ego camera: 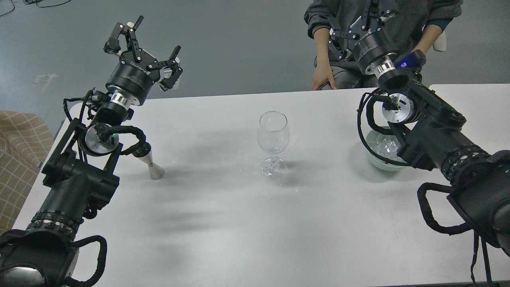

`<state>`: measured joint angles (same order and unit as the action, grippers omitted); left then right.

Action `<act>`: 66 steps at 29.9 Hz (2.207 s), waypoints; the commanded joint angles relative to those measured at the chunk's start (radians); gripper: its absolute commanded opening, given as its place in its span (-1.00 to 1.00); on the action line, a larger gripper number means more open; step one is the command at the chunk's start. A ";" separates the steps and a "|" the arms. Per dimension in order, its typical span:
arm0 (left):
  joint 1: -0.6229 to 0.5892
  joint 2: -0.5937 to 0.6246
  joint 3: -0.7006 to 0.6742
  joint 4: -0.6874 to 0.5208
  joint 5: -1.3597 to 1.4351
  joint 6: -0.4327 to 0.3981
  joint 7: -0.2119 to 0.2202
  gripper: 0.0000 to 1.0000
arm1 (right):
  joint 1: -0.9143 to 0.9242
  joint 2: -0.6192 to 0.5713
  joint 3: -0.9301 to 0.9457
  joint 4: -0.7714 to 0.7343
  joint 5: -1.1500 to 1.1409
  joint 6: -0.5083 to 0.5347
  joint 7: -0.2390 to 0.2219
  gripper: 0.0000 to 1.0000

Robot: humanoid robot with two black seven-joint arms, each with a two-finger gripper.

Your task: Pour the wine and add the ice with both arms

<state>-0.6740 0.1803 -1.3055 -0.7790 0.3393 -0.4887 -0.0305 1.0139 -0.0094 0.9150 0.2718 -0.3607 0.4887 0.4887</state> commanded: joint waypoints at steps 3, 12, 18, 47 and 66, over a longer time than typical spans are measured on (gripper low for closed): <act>0.010 0.001 0.021 -0.005 0.015 0.000 0.000 0.96 | -0.028 -0.026 0.001 0.003 0.000 0.000 0.000 1.00; 0.001 0.045 0.034 -0.002 0.012 0.000 0.000 0.96 | -0.067 -0.080 -0.001 0.046 0.000 0.000 0.000 1.00; -0.022 0.088 0.032 0.017 -0.003 0.000 -0.015 0.96 | -0.097 -0.084 -0.002 0.059 0.000 0.000 0.000 1.00; -0.021 0.097 0.028 0.038 -0.046 0.001 -0.019 0.96 | -0.106 -0.089 -0.001 0.079 0.000 0.000 0.000 1.00; -0.018 0.087 0.032 0.029 -0.036 0.027 -0.011 0.96 | -0.100 -0.086 -0.004 0.096 0.000 0.000 0.000 1.00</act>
<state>-0.6905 0.2682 -1.2749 -0.7501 0.3024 -0.4711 -0.0414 0.9143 -0.0963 0.9115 0.3680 -0.3605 0.4887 0.4887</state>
